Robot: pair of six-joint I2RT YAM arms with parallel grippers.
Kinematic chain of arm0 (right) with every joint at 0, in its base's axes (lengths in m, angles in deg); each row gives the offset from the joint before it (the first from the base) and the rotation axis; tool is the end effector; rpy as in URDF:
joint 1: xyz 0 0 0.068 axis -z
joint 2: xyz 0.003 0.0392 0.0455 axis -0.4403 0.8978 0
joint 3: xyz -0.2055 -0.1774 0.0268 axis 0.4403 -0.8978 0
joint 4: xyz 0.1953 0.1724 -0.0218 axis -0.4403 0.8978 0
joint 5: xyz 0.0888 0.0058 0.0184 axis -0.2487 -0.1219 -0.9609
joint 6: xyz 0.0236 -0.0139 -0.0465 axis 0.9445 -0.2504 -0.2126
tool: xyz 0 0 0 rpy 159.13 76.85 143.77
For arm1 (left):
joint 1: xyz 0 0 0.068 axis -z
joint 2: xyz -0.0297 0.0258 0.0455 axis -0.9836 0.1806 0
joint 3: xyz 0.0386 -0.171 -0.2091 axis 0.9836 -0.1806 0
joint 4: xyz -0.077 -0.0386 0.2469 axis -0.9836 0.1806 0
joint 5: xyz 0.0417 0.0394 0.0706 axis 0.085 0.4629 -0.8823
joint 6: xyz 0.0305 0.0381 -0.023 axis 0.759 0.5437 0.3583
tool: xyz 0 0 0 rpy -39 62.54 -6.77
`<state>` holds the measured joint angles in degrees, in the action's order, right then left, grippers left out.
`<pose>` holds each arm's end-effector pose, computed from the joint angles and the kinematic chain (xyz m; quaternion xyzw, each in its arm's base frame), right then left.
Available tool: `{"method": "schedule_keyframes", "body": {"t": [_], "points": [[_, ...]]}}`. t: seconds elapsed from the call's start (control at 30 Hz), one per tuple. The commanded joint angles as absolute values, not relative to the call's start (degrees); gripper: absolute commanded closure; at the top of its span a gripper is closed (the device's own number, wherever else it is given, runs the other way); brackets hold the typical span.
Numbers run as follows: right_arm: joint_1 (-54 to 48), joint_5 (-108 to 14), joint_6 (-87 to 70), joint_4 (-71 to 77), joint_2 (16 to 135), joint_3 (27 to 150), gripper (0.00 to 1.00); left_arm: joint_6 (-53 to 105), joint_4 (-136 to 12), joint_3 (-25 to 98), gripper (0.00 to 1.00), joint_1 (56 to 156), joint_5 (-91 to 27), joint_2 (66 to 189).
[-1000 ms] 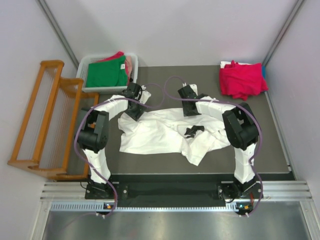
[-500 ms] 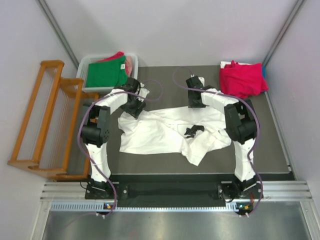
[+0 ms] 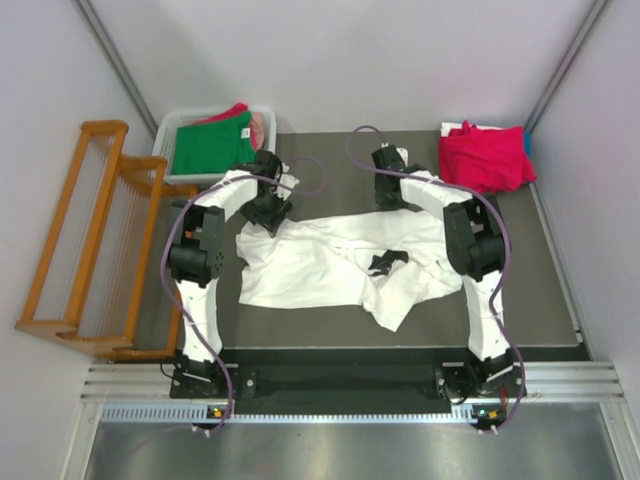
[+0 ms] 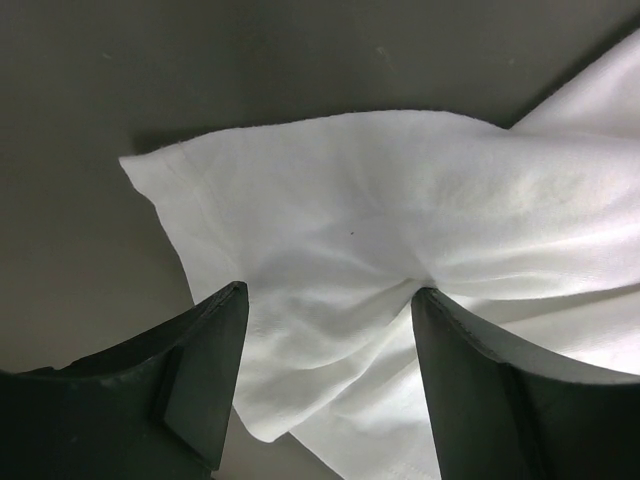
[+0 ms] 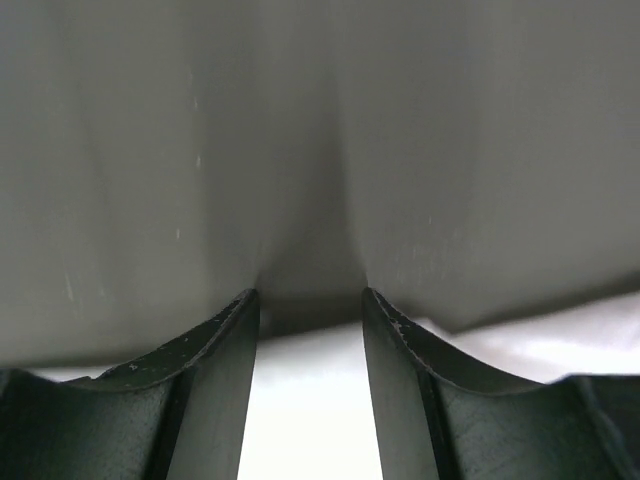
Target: Fold and stack the t-shirts
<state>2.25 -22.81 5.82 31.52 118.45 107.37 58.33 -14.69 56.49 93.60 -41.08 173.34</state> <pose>0.4314 0.1795 0.1696 0.0164 0.9529 -0.0298 0.3012 0.4170 -0.1037 0.1692 0.2983 0.9444 0.0143 0.1378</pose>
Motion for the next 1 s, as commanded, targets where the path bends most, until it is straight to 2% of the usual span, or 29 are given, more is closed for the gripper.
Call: {"method": "schedule_keyframes", "body": {"t": [0.0,0.1,0.2,0.43,0.67,0.97], "points": [[4.94,-23.41,6.22,30.67,123.02,113.96,0.54,58.72,-26.9,59.44,0.3,91.38,-46.48,181.04],[5.38,-23.59,6.14,32.6,124.17,117.31,0.55,58.1,-25.76,61.82,0.29,90.68,-46.48,181.66],[5.21,-23.94,6.13,31.74,121.54,115.3,0.55,57.75,-22.51,63.5,0.3,90.32,-44.64,179.83],[3.89,-22.45,5.26,28.04,112.23,102.92,0.55,59.59,-23.39,52.34,0.29,90.32,-43.05,166.81],[-0.23,-16.13,0.78,27.86,104.76,100.26,0.54,57.84,-20.39,47.24,0.29,90.32,-38.13,158.73],[-2.79,-12.42,-1.08,27.86,102.73,98.24,0.53,55.56,-15.56,48.73,0.29,90.32,-33.56,152.31]]}}
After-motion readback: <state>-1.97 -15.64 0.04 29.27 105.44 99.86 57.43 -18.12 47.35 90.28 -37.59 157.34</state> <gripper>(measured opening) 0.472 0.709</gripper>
